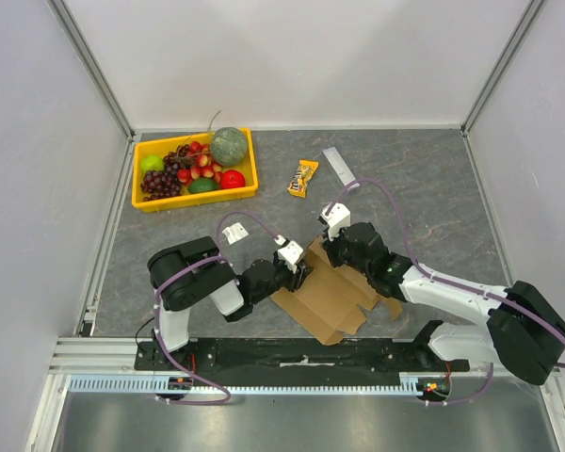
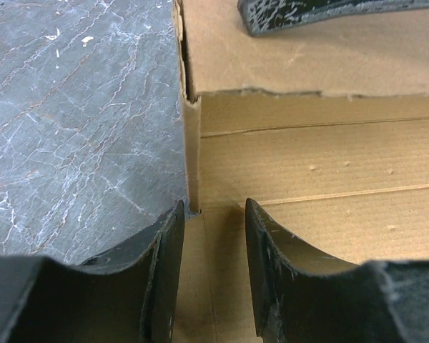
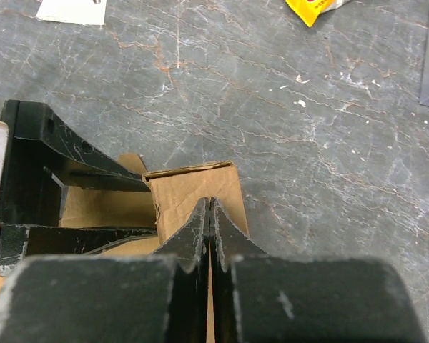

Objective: Fold the paper box

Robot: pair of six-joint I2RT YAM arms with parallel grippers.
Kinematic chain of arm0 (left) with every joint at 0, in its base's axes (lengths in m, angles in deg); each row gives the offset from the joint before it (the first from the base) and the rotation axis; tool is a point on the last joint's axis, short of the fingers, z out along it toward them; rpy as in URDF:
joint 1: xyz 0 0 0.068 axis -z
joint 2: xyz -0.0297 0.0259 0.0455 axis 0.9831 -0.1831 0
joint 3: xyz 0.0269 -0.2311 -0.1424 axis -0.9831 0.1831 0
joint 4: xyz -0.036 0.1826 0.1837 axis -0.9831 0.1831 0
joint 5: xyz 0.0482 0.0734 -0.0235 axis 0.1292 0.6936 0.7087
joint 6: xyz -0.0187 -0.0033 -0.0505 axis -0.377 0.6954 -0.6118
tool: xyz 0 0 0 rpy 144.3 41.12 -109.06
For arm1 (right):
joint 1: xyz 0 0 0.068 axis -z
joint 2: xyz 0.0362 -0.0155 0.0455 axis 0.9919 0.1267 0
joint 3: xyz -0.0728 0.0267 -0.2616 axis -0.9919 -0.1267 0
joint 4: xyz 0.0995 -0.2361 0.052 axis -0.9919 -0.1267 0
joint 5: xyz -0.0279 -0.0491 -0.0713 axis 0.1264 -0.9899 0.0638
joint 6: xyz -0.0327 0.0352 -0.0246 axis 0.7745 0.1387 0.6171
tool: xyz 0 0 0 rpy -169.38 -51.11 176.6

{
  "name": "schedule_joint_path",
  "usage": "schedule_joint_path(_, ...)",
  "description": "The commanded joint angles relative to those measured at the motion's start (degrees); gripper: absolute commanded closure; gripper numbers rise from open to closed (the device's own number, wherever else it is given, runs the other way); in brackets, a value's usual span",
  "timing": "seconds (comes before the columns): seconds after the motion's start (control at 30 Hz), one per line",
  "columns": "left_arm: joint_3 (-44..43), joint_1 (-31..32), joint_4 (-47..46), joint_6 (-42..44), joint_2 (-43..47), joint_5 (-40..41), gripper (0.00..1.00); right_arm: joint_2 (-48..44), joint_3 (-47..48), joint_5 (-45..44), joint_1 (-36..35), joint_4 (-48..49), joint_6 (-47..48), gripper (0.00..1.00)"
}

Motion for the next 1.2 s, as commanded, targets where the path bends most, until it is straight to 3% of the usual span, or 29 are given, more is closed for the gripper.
schedule_joint_path(0.0,0.11,0.33,-17.39,1.22,0.86,-0.40,0.54,1.87,1.71,3.46,0.19,-1.53,-0.83,1.00)
schedule_joint_path(0.13,0.64,0.24,-17.39,1.30,1.65,-0.84,0.54,2.23,1.36,3.73,0.28,-2.23,-0.65,1.00)
schedule_joint_path(0.3,2.66,0.42,-15.29,0.95,6.56,-2.59,0.42,1.87,1.10,2.15,0.19,-2.14,-0.30,1.00)
schedule_joint_path(0.43,2.40,0.33,-1.60,-0.97,14.29,-4.52,0.41,2.49,1.10,1.01,0.19,-1.88,0.67,1.00)
schedule_joint_path(0.77,8.20,0.59,16.33,-7.39,35.02,-2.42,0.40,0.74,0.74,-0.04,0.19,-1.26,-0.47,1.00)
schedule_joint_path(1.0,4.51,0.59,38.48,-9.07,52.87,2.40,0.37,-8.31,6.36,-14.79,0.28,-16.60,-11.18,0.79)
schedule_joint_path(1.17,0.13,0.51,51.32,-9.86,56.15,5.66,0.33,-13.41,12.17,-24.82,0.28,-34.28,-23.74,0.71)
